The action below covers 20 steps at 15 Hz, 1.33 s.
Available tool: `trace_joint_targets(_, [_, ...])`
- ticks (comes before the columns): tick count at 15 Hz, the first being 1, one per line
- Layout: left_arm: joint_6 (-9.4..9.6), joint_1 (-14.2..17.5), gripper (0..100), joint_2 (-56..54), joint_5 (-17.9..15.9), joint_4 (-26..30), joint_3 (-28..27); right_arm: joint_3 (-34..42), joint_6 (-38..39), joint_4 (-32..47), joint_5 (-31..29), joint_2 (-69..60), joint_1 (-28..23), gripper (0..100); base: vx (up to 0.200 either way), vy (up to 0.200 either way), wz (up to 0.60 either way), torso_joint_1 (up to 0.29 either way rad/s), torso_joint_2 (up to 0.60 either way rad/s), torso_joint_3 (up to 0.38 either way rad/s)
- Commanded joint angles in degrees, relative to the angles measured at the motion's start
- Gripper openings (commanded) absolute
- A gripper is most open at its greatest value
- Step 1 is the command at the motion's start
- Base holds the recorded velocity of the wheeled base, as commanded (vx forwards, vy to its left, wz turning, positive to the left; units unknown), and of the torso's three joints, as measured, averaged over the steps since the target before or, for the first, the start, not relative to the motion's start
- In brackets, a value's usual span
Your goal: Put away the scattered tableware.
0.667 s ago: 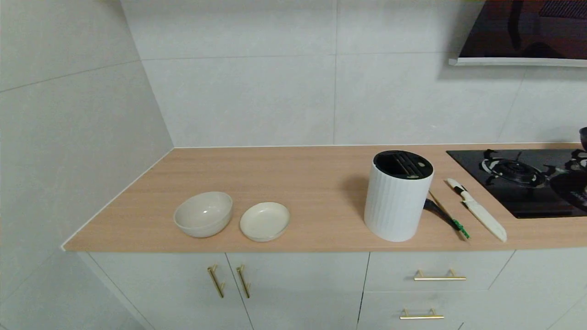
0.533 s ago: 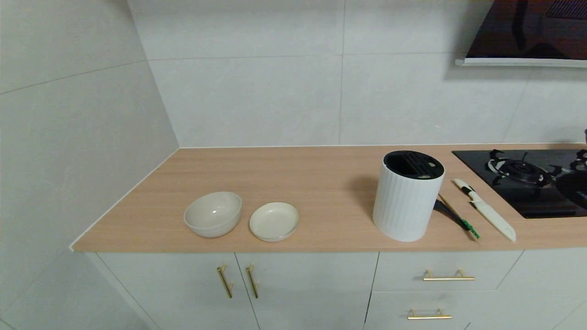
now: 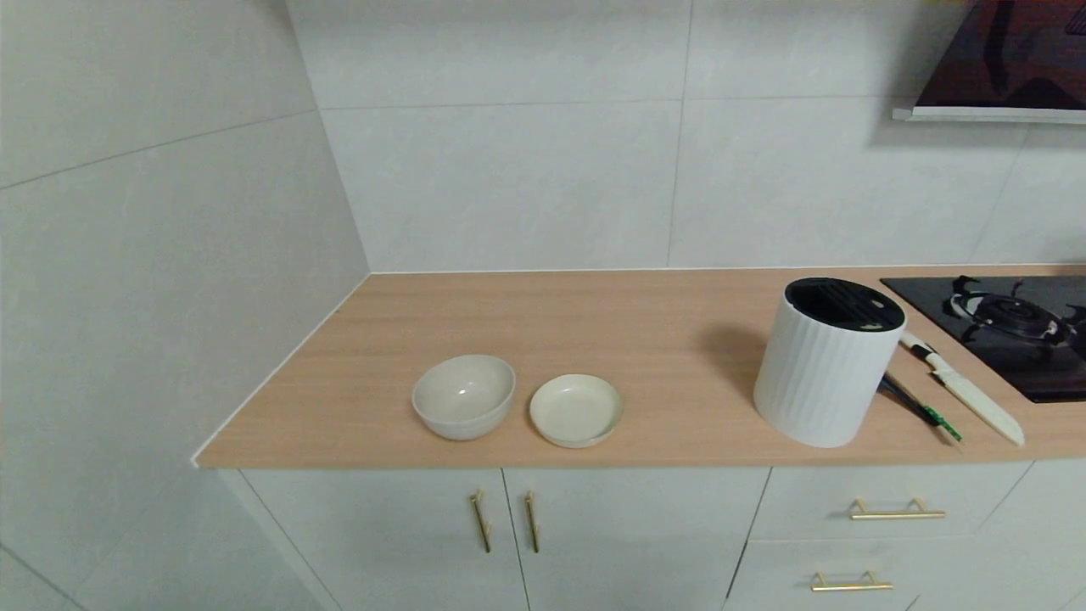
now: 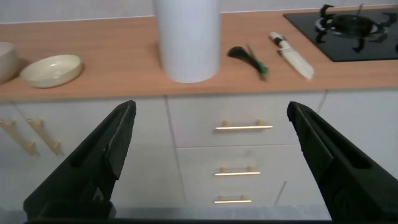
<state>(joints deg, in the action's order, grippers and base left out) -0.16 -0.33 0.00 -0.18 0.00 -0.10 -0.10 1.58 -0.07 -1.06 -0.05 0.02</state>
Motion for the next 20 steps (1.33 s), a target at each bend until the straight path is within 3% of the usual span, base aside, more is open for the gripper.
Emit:
trace_joint_targets(1, [-0.02, 0.0, 100, 0.1, 0.0, 0.0, 0.0, 0.0, 0.0, 0.0, 0.0, 0.0, 0.1, 100, 0.000, 0.200, 0.00, 0.002, 0.00, 0.007])
trace_joint_targets(7, [-0.02, 0.0, 100, 0.1, 0.0, 0.0, 0.0, 0.0, 0.0, 0.0, 0.0, 0.0, 0.1, 100, 0.000, 0.200, 0.00, 0.004, 0.00, 0.001])
trace_joint_targets(20, [0.16, 0.0, 100, 0.1, -0.1, 0.0, 0.0, 0.0, 0.1, 0.0, 0.0, 0.0, 0.1, 100, 0.000, 0.000, 0.00, 0.000, 0.00, 0.000])
